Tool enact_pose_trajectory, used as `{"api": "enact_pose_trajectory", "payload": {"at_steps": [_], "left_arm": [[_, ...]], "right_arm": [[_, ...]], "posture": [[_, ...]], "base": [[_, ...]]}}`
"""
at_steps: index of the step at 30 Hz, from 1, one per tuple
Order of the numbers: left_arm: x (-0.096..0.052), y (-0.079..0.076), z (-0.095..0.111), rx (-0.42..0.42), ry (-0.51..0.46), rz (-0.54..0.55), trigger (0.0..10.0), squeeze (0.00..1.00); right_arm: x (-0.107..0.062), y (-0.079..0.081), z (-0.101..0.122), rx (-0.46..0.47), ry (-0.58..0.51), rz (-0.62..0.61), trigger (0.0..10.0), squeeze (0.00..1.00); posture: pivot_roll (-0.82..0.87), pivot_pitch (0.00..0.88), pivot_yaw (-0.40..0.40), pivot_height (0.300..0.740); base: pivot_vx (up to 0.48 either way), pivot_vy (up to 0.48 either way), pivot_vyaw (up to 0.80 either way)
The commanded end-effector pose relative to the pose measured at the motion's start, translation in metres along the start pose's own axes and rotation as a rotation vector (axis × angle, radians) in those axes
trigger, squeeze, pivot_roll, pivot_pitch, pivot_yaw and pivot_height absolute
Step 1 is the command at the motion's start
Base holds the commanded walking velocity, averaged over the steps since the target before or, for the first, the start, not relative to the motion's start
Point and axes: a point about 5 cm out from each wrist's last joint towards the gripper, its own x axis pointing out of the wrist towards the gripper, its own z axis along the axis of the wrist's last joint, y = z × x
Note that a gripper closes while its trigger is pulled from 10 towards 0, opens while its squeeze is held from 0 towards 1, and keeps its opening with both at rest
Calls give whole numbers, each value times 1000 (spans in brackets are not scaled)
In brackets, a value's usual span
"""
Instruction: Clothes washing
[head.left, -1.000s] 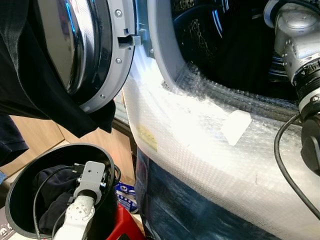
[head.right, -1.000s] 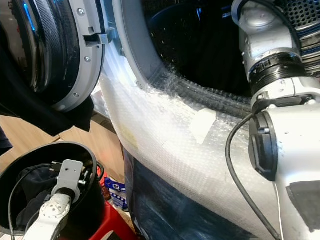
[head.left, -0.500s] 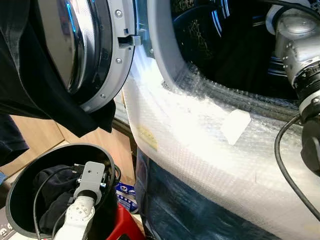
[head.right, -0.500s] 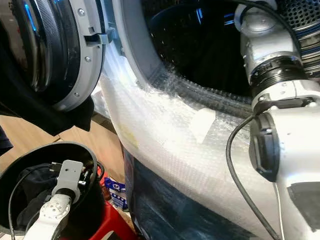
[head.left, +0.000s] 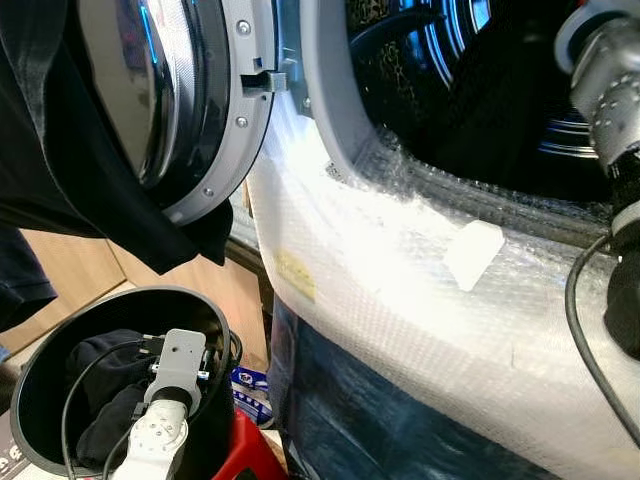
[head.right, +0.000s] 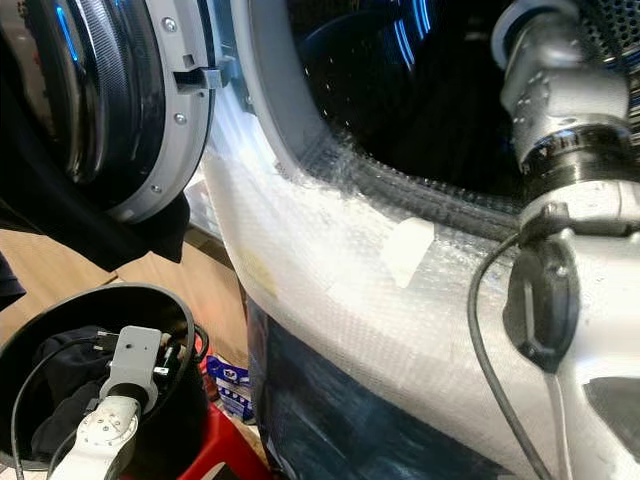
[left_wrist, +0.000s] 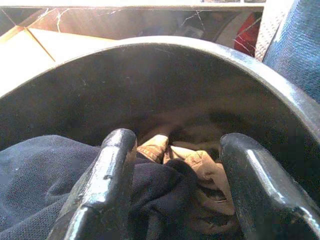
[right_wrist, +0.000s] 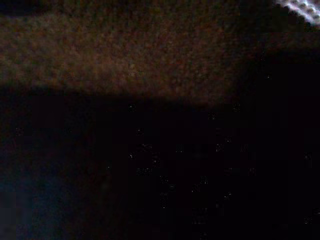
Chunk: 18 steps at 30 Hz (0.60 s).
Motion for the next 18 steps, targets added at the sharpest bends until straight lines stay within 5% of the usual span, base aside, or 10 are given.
{"api": "enact_pose_trajectory", "payload": {"at_steps": [1,13,18], "left_arm": [[-3,-5,-2,3,14,-21,10000,0],[-12,-1,-9,3,39,-9,10000,0],[-8,1,-6,7,34,-10,10000,0]], "right_arm": [[-7,3,11,43,-34,22,10000,0],[-85,14,-10,-45,-78,179,10000,0],[-96,8,-7,-69,-80,194,10000,0]], "posture": [[-59,9,-36,740],[-34,9,-14,740],[-40,14,-6,740]], "base": [[0,0,0],[0,0,0],[0,0,0]]}}
